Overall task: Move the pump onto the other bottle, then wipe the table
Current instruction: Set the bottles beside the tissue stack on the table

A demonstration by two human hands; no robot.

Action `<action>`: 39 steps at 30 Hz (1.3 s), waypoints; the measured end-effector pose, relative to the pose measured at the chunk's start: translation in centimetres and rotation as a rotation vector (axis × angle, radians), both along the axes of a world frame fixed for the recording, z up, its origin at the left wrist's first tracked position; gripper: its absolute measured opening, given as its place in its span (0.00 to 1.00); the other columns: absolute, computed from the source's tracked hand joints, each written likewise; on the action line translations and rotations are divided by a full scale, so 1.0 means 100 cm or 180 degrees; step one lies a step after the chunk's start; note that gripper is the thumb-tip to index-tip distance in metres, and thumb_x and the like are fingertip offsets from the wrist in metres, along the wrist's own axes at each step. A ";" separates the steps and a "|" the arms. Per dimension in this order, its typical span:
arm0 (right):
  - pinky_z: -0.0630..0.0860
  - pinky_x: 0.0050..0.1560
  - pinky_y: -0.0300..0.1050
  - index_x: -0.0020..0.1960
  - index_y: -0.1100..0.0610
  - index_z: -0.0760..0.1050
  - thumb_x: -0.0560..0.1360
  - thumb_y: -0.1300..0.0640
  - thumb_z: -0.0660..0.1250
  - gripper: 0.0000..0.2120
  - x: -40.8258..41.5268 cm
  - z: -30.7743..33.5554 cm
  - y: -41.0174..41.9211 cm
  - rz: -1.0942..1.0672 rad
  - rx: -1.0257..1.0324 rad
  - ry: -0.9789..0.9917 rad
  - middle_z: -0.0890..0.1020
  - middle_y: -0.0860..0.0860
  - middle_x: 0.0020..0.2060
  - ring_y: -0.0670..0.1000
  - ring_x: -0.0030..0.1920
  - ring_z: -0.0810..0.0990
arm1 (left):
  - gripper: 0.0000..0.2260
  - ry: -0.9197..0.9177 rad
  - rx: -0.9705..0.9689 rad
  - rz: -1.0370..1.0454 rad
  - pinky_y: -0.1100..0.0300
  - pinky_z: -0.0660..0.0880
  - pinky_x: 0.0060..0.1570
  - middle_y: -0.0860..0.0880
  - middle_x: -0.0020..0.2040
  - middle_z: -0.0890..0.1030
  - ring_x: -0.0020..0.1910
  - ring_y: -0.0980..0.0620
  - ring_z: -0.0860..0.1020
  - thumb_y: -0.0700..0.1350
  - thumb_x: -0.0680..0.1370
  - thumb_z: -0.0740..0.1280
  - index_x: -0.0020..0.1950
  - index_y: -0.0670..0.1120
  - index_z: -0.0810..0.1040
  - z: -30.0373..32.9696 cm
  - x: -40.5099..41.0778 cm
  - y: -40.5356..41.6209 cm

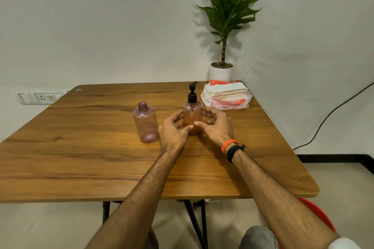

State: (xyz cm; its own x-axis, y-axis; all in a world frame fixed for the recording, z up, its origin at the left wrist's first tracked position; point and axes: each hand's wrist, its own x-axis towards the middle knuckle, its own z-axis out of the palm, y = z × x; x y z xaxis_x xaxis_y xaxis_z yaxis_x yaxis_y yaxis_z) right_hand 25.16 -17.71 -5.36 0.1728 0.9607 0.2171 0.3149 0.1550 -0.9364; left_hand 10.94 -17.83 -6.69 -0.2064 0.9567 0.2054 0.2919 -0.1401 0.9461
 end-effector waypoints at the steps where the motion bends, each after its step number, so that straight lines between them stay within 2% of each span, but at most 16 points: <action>1: 0.75 0.38 0.26 0.65 0.54 0.76 0.66 0.61 0.79 0.29 -0.001 -0.001 0.006 -0.0026 -0.0005 0.0036 0.83 0.50 0.56 0.34 0.41 0.78 | 0.32 -0.0013 -0.0019 -0.0002 0.55 0.80 0.56 0.46 0.62 0.82 0.55 0.55 0.83 0.39 0.67 0.79 0.70 0.44 0.74 0.000 0.001 0.006; 5: 0.75 0.36 0.25 0.65 0.54 0.76 0.67 0.62 0.78 0.28 -0.005 -0.002 0.026 -0.0123 0.0009 0.0067 0.83 0.50 0.57 0.34 0.41 0.78 | 0.33 -0.0055 -0.0061 0.0037 0.53 0.80 0.57 0.46 0.62 0.82 0.55 0.55 0.83 0.39 0.67 0.80 0.70 0.44 0.74 0.001 0.004 0.028; 10: 0.76 0.40 0.26 0.64 0.56 0.76 0.66 0.63 0.79 0.29 -0.006 0.000 0.036 -0.0084 -0.0018 0.0066 0.83 0.51 0.56 0.35 0.43 0.80 | 0.34 -0.0117 -0.0050 -0.0037 0.53 0.80 0.58 0.45 0.63 0.81 0.57 0.54 0.82 0.36 0.68 0.78 0.72 0.43 0.72 0.001 0.001 0.035; 12: 0.75 0.39 0.26 0.63 0.54 0.76 0.65 0.60 0.80 0.28 -0.007 0.000 0.032 -0.0137 0.0017 -0.0006 0.82 0.47 0.55 0.35 0.43 0.79 | 0.35 -0.0108 -0.0019 -0.0014 0.61 0.79 0.57 0.46 0.65 0.80 0.58 0.55 0.81 0.37 0.68 0.79 0.73 0.42 0.71 0.001 -0.001 0.031; 14: 0.75 0.38 0.28 0.59 0.51 0.78 0.65 0.56 0.80 0.24 -0.009 0.004 0.022 -0.0440 0.0219 -0.0165 0.82 0.43 0.51 0.37 0.44 0.80 | 0.34 -0.0090 0.0056 0.0102 0.76 0.75 0.48 0.46 0.65 0.80 0.57 0.58 0.80 0.38 0.68 0.79 0.72 0.42 0.72 0.003 -0.003 0.021; 15: 0.77 0.40 0.31 0.56 0.50 0.78 0.65 0.55 0.80 0.21 -0.010 0.006 0.016 -0.0612 0.0397 -0.0214 0.82 0.42 0.49 0.39 0.45 0.81 | 0.32 -0.0086 0.0108 0.0158 0.79 0.73 0.45 0.47 0.64 0.81 0.54 0.60 0.80 0.38 0.68 0.79 0.71 0.43 0.73 0.005 -0.004 0.015; 17: 0.80 0.41 0.38 0.51 0.49 0.77 0.66 0.55 0.78 0.16 -0.017 0.012 0.004 -0.0731 0.0798 -0.0241 0.81 0.42 0.45 0.42 0.43 0.81 | 0.26 -0.0087 0.0224 0.0248 0.76 0.76 0.44 0.50 0.59 0.83 0.47 0.68 0.80 0.39 0.68 0.79 0.66 0.44 0.78 0.009 -0.010 -0.004; 18: 0.81 0.41 0.39 0.49 0.49 0.77 0.67 0.56 0.78 0.15 -0.019 0.015 -0.002 -0.0684 0.0943 -0.0253 0.81 0.42 0.43 0.42 0.42 0.81 | 0.23 -0.0086 0.0275 0.0294 0.73 0.78 0.45 0.51 0.56 0.84 0.44 0.70 0.80 0.40 0.69 0.79 0.62 0.46 0.80 0.010 -0.013 -0.013; 20: 0.80 0.41 0.36 0.48 0.49 0.77 0.68 0.56 0.77 0.12 -0.029 0.022 -0.013 -0.0396 0.1072 -0.0256 0.82 0.43 0.40 0.41 0.39 0.81 | 0.16 -0.0102 0.0383 0.0417 0.70 0.80 0.44 0.55 0.49 0.85 0.42 0.70 0.81 0.42 0.68 0.79 0.54 0.51 0.82 0.011 -0.025 -0.037; 23: 0.80 0.43 0.35 0.49 0.52 0.78 0.69 0.56 0.76 0.11 -0.046 0.026 -0.020 0.0019 0.0992 -0.0424 0.83 0.44 0.40 0.41 0.40 0.82 | 0.14 -0.0198 0.0442 0.0658 0.67 0.80 0.43 0.57 0.44 0.84 0.42 0.66 0.82 0.44 0.69 0.79 0.47 0.57 0.79 0.009 -0.049 -0.062; 26: 0.81 0.47 0.40 0.53 0.53 0.78 0.68 0.53 0.76 0.16 -0.067 0.025 -0.021 0.0253 0.0775 -0.0573 0.82 0.44 0.44 0.43 0.43 0.82 | 0.15 -0.0220 0.0375 0.1030 0.61 0.81 0.45 0.58 0.44 0.83 0.44 0.61 0.83 0.44 0.68 0.79 0.47 0.56 0.78 0.006 -0.080 -0.074; 30: 0.80 0.53 0.43 0.62 0.53 0.74 0.65 0.44 0.77 0.29 -0.100 0.019 -0.014 0.0412 0.0512 -0.0817 0.81 0.46 0.55 0.44 0.51 0.80 | 0.17 0.0072 0.0105 0.1275 0.51 0.80 0.56 0.53 0.53 0.82 0.52 0.53 0.82 0.41 0.70 0.77 0.55 0.50 0.77 0.003 -0.117 -0.078; 32: 0.78 0.57 0.46 0.66 0.53 0.70 0.63 0.41 0.78 0.36 -0.117 0.016 -0.009 0.0459 0.0363 -0.0929 0.78 0.48 0.60 0.47 0.56 0.78 | 0.18 0.0181 -0.0033 0.1232 0.49 0.79 0.58 0.50 0.56 0.82 0.54 0.52 0.81 0.40 0.70 0.77 0.57 0.48 0.78 0.000 -0.131 -0.078; 34: 0.75 0.59 0.46 0.67 0.52 0.69 0.61 0.39 0.78 0.39 -0.133 0.013 -0.004 0.0428 0.0280 -0.0989 0.77 0.48 0.62 0.49 0.59 0.76 | 0.17 0.0235 -0.0123 0.1166 0.49 0.79 0.58 0.50 0.57 0.82 0.54 0.53 0.81 0.41 0.70 0.77 0.57 0.48 0.78 -0.002 -0.140 -0.078; 36: 0.75 0.57 0.44 0.65 0.50 0.70 0.60 0.39 0.79 0.38 -0.145 0.010 0.000 0.0315 0.0261 -0.0964 0.78 0.47 0.60 0.49 0.59 0.76 | 0.17 0.0262 -0.0166 0.1115 0.52 0.79 0.58 0.50 0.56 0.83 0.53 0.54 0.81 0.42 0.70 0.77 0.58 0.48 0.78 -0.003 -0.145 -0.076; 39: 0.71 0.46 0.34 0.61 0.48 0.74 0.59 0.40 0.79 0.34 -0.149 0.007 0.001 0.0133 0.0295 -0.0790 0.81 0.44 0.55 0.45 0.53 0.77 | 0.19 0.0256 -0.0190 0.1036 0.57 0.79 0.55 0.50 0.57 0.82 0.54 0.54 0.81 0.41 0.71 0.77 0.60 0.47 0.78 -0.002 -0.145 -0.072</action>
State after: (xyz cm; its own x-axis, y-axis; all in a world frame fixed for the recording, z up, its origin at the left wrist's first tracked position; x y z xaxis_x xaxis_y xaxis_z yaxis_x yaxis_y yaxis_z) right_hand 10.28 -17.64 -4.61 0.0639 0.9400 0.3352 0.5245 0.2541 -0.8126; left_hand -3.56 -25.00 -6.91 -0.4884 0.8541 0.1789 0.3862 0.0277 0.9220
